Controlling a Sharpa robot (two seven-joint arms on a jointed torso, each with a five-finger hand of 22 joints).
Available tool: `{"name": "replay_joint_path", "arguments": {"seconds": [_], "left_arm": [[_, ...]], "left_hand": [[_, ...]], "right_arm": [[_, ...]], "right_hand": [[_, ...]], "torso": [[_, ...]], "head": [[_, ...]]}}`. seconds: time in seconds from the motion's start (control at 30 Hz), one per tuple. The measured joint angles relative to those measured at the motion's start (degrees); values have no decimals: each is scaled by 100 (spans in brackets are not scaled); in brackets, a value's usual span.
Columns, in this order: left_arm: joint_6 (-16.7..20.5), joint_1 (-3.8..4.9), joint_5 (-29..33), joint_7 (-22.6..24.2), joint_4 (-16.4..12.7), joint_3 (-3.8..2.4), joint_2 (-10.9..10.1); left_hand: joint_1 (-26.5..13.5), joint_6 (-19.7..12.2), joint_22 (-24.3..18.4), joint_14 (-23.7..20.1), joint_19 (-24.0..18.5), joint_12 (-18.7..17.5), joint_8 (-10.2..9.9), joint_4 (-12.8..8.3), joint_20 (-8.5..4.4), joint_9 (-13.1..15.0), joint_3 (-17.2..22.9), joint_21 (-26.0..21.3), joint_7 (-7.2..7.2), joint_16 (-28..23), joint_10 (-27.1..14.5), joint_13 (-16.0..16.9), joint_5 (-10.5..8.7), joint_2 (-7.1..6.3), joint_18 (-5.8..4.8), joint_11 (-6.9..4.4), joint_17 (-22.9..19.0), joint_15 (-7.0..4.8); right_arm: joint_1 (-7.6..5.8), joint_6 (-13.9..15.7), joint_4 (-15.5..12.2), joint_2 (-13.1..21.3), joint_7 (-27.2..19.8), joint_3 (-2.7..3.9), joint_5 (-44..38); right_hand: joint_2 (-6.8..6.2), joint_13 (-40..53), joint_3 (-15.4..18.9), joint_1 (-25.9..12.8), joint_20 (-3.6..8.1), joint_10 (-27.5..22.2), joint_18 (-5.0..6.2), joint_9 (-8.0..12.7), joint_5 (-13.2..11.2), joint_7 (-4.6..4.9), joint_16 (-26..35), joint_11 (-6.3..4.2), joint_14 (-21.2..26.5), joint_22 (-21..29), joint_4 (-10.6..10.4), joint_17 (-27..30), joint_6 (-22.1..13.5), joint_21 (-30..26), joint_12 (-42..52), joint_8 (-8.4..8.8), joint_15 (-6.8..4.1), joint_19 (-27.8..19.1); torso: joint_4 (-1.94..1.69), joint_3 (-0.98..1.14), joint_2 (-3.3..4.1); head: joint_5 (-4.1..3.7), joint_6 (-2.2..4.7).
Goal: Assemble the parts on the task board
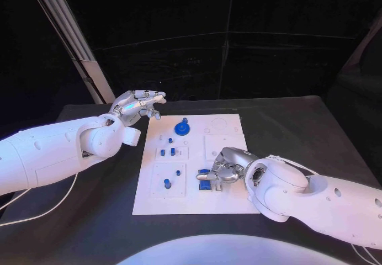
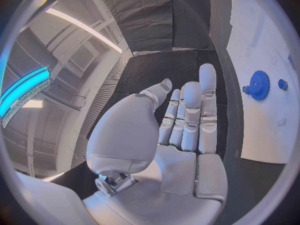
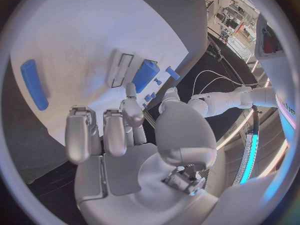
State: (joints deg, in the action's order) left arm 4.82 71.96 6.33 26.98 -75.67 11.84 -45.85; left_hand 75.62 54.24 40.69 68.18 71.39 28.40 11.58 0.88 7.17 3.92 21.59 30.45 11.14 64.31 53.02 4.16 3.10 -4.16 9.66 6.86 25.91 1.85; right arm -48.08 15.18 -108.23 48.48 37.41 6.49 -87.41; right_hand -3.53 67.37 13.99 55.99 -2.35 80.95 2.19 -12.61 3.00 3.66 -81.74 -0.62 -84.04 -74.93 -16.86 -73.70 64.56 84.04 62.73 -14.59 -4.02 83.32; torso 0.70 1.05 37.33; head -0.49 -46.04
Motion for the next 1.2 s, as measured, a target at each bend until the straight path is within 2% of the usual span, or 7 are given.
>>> {"name": "replay_joint_path", "arguments": {"seconds": [0.07, 0.13, 0.3, 0.47, 0.7, 0.97, 1.2], "left_arm": [[0, 0, 0, 0, -2, 0, -3], [-1, 0, 0, 0, -5, 0, -6], [-2, 0, 0, -2, -10, 0, -15], [-3, 0, 0, -4, -10, 0, -19], [-5, 0, 0, -5, -7, 0, -18], [-5, 0, 0, -8, -3, 0, -16], [-5, 0, 0, -9, 8, 0, -19]], "left_hand": [[0, 0, 0, 0, 0, 0, 0, 0, 0, 0, 0, 0, 0, 0, 0, -3, 0, 0, 0, 0, 0, 0], [0, 0, 0, 0, 0, 0, 0, 0, 0, 0, 0, 0, 0, 0, 0, -3, 0, 0, 0, 0, 0, 0], [-21, 0, 1, 0, 0, 0, 0, 16, 0, 1, -16, 0, 0, 0, -21, -3, 0, 21, 0, 21, 0, 0], [-21, 0, 1, 0, 0, 0, 0, 16, 0, 1, -16, 0, 0, 0, -20, -2, 0, 21, 0, 21, 0, 0], [-21, 0, 1, 0, 0, 0, 0, 16, 0, 1, -16, 0, 0, 0, -20, -2, 0, 21, 0, 21, 1, 0], [-21, 0, 1, 0, 0, 0, 0, 16, 0, 1, -16, 0, 0, 0, -20, -2, 0, 21, 0, 21, 1, 0], [-21, 0, -3, 0, 0, 0, 0, 16, 0, 1, -15, 0, 0, 0, -20, -1, 0, 21, 0, 21, 1, 0]], "right_arm": [[0, 25, -30, 21, 0, 0, -52], [0, 61, -70, 67, -10, 0, -103], [0, 109, -159, 181, -107, 0, -185], [0, 86, -183, 224, -218, 0, -233], [0, 30, -185, 254, -307, 0, -288], [0, -21, -174, 215, -375, -1, -303], [0, -150, -154, 173, -440, -1, -293]], "right_hand": [[-37, 28, -140, -37, 0, 0, 0, -25, 0, 0, 0, 0, 0, 0, -2, -28, 0, 0, 0, 0, 0, 0], [37, 122, -281, 132, 0, 0, 0, -50, 0, 0, -46, 0, 0, 0, 31, -109, 0, 0, 81, 0, 0, 0], [100, 291, -491, 1105, 0, 75, 0, -143, 233, 0, -159, -10, 0, 1, 312, -125, 0, 46, 222, 24, 0, 44], [124, 332, -534, 1741, 0, 74, 0, -212, 155, 0, -181, -9, 0, 1, 640, -125, 0, 70, 244, 24, 1, 44], [144, 338, -518, 1837, 0, 74, 0, -236, 136, 0, -180, -9, 0, 1, 702, -124, 0, 70, 244, 24, 1, 44], [144, 331, -476, 1837, 0, 74, 0, -260, 119, 0, -180, -9, 0, 1, 659, -124, 0, 70, 244, 24, 1, 44], [144, 326, -439, 1836, 0, 74, 0, -313, 119, -45, -180, -9, 0, 2, 653, -123, 125, 69, 219, -21, 1, 43]], "torso": [[0, 0, 0], [0, 0, 0], [0, -2, 0], [1, -1, -4], [1, -1, -7], [-7, -1, -6], [-7, 0, -3]], "head": [[-1, -1], [-4, 6], [-24, 17], [-39, 19], [-51, 34], [-36, 37], [-27, 29]]}}
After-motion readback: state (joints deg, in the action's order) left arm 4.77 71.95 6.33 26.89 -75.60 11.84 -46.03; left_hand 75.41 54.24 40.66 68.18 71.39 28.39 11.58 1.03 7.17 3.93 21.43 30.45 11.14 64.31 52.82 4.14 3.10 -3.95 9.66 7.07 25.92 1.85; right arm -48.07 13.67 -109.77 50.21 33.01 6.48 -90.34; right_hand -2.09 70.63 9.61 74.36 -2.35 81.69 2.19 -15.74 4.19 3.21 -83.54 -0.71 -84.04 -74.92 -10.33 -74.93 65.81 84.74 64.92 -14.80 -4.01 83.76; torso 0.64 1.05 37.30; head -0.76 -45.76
